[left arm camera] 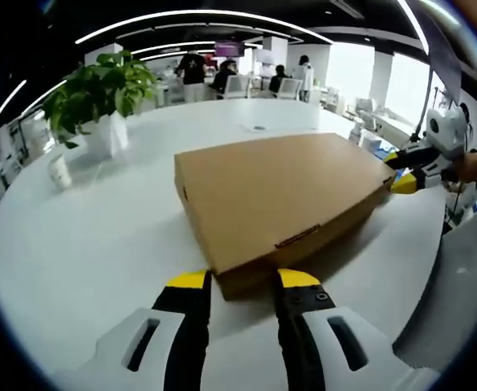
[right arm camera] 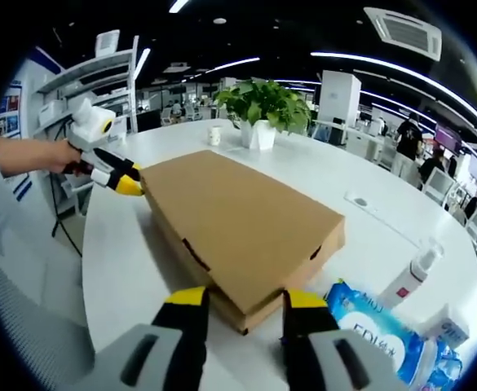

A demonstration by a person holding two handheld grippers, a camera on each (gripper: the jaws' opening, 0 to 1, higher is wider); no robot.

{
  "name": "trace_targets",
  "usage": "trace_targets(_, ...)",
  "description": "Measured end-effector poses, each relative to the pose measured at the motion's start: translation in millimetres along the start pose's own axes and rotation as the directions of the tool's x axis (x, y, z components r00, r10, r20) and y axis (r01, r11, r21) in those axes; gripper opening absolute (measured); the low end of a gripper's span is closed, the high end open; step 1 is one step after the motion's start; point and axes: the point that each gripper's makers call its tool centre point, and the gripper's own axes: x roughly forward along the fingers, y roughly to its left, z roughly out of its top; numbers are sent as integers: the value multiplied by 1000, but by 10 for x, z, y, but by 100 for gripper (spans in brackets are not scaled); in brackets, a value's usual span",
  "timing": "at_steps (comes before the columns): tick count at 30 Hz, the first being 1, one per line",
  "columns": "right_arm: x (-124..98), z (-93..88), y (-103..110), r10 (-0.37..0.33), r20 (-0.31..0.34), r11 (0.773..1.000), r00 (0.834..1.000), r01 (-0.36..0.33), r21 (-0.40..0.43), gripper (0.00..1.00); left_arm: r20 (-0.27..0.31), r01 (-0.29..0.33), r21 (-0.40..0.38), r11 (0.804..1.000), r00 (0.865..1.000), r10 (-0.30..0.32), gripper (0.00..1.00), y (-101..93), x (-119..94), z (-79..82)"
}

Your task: Operate the shoe box by opening the lid, removing the specified soft item, and placing it in the target area until the item is outside and the box remains undamaged.

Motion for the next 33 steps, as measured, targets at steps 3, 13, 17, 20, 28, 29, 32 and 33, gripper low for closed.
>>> trace_targets(3,25,16,-46,-6,0,1000,1000,6,4,33,-6,4,5,1000,1000,-4,30,16,53,46)
trace_targets(13,96,52,-210,-31,-4,1000,1000,31,-3,34,-15,17,11,1000,1000,-17,30,45,205,169)
trace_targets(17,108,63,-267,-37,-10,999,999,37,-7,34,-17,23,12,1000,1000,-22,30,52,258,209)
trace_targets(20,121,67,-300,-44,-15,999,999,43,-11,34,-21,25,13,1000,999,-25,30,48,294,242)
trace_targets(28,145,71,-361,-57,-23,998,998,56,-14,34,-34,30,18,999,999,-29,30,51,353,290)
trace_targets(29,145,72,-362,-57,-23,998,998,57,-14,34,-35,30,19,999,999,-30,30,50,350,287)
trace_targets(32,157,79,-366,-58,-21,998,998,58,-9,35,-27,31,7,999,999,-31,30,52,341,283)
trace_targets(33,160,81,-367,-58,-22,998,998,58,-8,35,-25,31,3,1000,999,-31,30,54,339,283)
